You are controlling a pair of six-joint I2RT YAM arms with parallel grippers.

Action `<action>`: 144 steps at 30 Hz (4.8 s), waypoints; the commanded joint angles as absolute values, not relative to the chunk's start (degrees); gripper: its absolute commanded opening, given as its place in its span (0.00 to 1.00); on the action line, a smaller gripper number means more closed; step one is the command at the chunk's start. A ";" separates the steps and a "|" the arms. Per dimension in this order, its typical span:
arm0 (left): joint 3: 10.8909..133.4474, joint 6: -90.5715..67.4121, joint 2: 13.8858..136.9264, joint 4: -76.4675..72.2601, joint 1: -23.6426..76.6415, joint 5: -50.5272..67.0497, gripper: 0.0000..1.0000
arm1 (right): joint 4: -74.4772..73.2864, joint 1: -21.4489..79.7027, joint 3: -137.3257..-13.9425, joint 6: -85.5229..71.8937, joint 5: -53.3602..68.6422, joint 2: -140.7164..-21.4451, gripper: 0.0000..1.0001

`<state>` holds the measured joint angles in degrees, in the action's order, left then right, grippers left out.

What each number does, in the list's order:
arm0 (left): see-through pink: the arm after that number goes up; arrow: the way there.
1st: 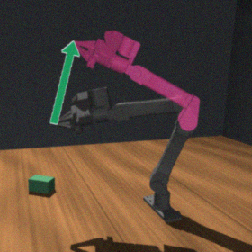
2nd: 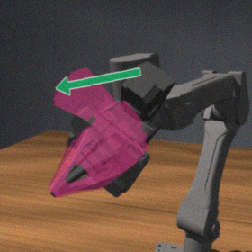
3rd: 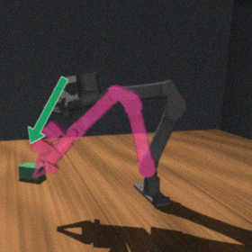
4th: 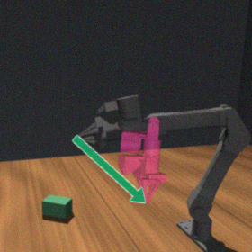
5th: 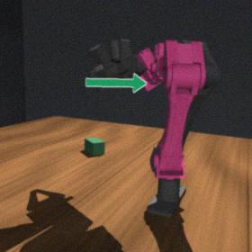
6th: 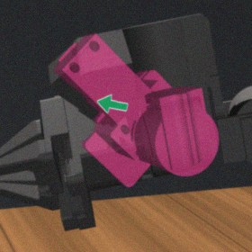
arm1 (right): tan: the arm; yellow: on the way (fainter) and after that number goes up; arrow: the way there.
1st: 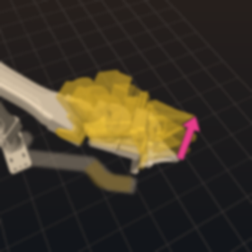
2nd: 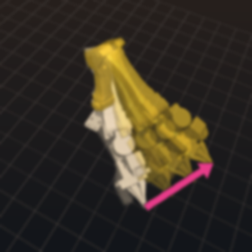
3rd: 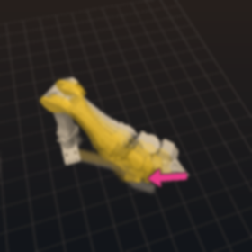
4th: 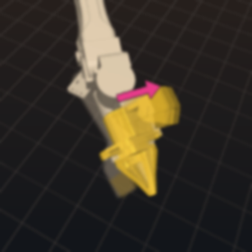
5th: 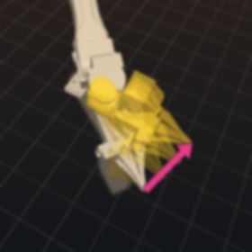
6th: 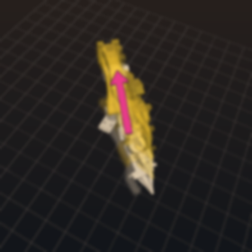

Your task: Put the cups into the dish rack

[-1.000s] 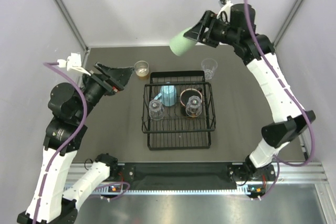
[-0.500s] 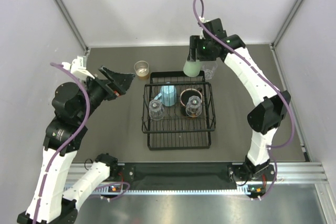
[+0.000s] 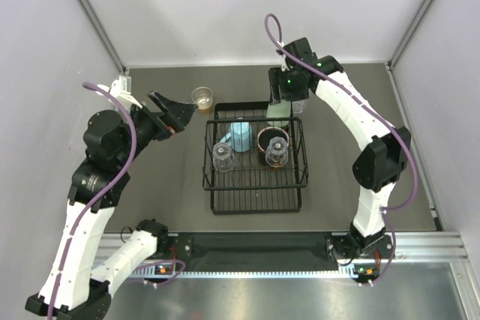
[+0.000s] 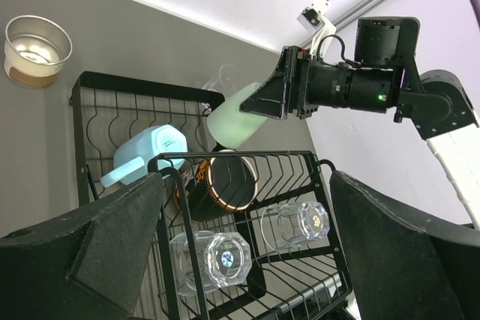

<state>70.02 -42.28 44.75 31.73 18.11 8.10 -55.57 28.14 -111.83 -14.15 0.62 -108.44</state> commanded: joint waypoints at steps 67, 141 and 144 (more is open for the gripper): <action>70.93 -42.71 47.28 34.89 18.28 8.79 0.97 | -37.27 30.23 -105.38 -14.15 -11.69 -115.58 0.16; 70.93 -42.89 48.25 34.80 18.19 11.95 0.96 | -39.29 17.85 -113.29 -24.43 -13.63 -111.34 0.74; 71.45 -42.10 48.16 35.24 18.19 12.65 0.96 | -38.85 16.18 -113.55 -24.43 -12.66 -114.07 0.77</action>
<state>69.71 -43.53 48.86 35.00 18.11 12.38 -41.10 17.76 -110.83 -22.81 -13.19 -110.87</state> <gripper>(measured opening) 0.961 0.752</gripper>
